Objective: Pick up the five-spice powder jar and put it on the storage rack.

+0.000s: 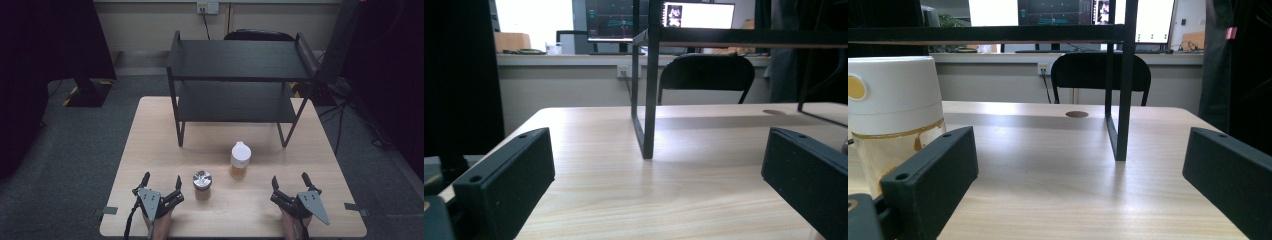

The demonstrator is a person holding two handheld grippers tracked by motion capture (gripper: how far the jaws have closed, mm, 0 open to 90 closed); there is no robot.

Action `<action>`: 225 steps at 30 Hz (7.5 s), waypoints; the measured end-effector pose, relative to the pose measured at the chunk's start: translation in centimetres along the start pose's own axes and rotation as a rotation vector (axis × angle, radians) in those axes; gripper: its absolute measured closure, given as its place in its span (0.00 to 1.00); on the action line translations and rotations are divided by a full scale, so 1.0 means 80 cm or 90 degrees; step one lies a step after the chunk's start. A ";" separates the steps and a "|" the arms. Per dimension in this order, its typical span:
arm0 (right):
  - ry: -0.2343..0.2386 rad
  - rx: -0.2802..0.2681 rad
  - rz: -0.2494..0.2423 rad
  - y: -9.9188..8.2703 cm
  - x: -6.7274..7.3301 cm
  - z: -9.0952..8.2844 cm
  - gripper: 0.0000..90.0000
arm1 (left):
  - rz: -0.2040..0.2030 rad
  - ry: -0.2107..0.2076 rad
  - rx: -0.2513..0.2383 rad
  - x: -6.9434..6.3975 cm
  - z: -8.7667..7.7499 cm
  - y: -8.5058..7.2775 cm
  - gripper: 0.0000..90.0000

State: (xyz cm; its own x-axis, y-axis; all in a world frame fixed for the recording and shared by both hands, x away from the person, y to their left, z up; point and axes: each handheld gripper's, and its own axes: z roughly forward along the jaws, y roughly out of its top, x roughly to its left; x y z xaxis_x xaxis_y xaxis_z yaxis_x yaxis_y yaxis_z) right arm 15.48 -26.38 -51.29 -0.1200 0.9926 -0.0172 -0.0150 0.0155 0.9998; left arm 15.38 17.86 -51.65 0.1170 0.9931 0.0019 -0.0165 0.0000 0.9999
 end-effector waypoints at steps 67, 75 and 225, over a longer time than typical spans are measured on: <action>-0.010 -0.005 0.003 -0.002 0.003 -0.002 0.00 | -0.029 -0.022 0.001 0.011 -0.001 0.003 0.02; -0.012 -0.005 0.003 -0.002 0.004 -0.002 0.00 | -0.040 -0.049 0.011 0.015 -0.002 0.019 0.01; -0.013 -0.005 0.003 -0.002 0.004 -0.002 0.00 | -0.010 -0.445 0.000 0.061 0.069 0.138 0.39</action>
State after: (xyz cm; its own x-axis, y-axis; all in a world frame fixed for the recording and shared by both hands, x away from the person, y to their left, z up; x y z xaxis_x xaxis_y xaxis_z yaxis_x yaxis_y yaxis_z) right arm 15.31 -26.05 -51.44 -0.1005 0.9949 -0.0117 -0.0230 0.0095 0.9997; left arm 21.25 22.10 -40.50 0.7283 0.6853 -0.0019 -0.0098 0.0131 0.9999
